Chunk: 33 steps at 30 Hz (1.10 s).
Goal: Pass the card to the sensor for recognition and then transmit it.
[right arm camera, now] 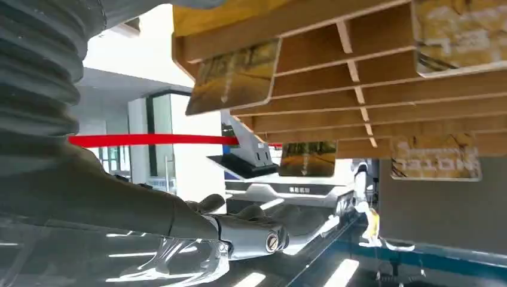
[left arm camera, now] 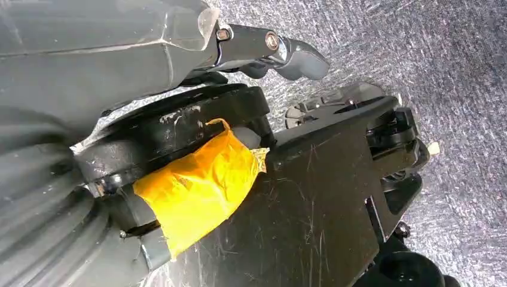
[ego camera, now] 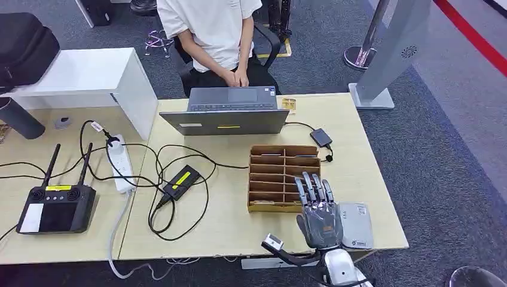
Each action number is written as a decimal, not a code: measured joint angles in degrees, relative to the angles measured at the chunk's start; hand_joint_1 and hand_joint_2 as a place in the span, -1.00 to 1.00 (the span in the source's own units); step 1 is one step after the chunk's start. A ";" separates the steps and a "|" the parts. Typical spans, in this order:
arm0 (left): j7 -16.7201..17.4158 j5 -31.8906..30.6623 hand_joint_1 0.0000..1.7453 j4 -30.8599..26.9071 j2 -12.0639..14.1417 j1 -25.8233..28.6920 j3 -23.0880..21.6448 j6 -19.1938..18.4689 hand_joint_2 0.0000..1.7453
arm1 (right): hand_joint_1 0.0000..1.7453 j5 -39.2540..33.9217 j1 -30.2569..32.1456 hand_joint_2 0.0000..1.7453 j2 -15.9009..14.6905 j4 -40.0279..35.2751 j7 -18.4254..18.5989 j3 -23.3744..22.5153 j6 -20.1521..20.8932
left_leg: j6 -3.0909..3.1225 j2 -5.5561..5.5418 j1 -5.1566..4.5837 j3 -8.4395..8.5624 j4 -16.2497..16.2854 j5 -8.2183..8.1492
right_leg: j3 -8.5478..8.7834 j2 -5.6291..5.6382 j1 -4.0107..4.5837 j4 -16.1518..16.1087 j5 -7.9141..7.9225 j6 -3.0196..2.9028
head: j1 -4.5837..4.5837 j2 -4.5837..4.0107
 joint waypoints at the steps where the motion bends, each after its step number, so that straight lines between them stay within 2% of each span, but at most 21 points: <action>1: -0.02 -0.02 -1.00 0.00 0.00 0.00 0.00 0.00 1.00 | -1.00 -0.02 0.00 1.00 0.00 0.24 -0.04 -0.18 0.00 | 0.00 0.00 0.00 0.00 0.00 0.00 | 0.00 0.00 0.00 0.00 0.00 0.00 | 0.00 0.00; 17: -0.26 -0.09 -1.00 0.00 0.00 0.03 0.00 0.00 1.00 | -1.00 -0.74 0.06 1.00 0.00 1.62 -1.07 -4.02 0.00 | 0.00 0.00 0.00 0.00 0.00 0.00 | 0.00 0.00 0.00 0.00 0.00 0.00 | 0.00 0.00; 18: -0.26 -0.09 -1.00 0.00 0.00 0.03 0.00 0.00 1.00 | -0.14 -0.83 0.09 1.00 0.00 1.55 -1.18 -4.22 0.00 | 0.00 0.00 0.00 0.00 0.00 0.00 | 0.00 0.00 0.00 0.00 0.00 0.00 | 0.00 0.00; 19: -0.26 -0.09 -1.00 0.00 0.00 0.03 0.00 0.00 1.00 | 0.88 -0.87 0.11 1.00 0.00 1.49 -1.25 -4.42 0.00 | 0.00 0.00 0.00 0.00 0.00 0.00 | 0.00 0.00 0.00 0.00 0.00 0.00 | 0.00 0.00; 20: -0.26 -0.07 -1.00 0.00 0.00 0.03 0.00 0.00 1.00 | 1.00 -0.92 0.14 1.00 0.00 1.44 -1.42 -4.64 0.00 | 0.00 0.00 0.00 0.00 0.00 0.00 | 0.00 0.00 0.00 0.00 0.00 0.00 | 0.00 0.00; 33: -0.28 -0.07 -1.00 0.00 0.00 0.03 0.00 0.02 1.00 | 1.00 -1.33 0.73 1.00 0.07 1.01 -2.89 -5.51 0.00 | 0.00 0.00 0.00 0.00 0.00 0.00 | 0.00 0.00 0.00 0.00 0.00 0.00 | 0.00 0.00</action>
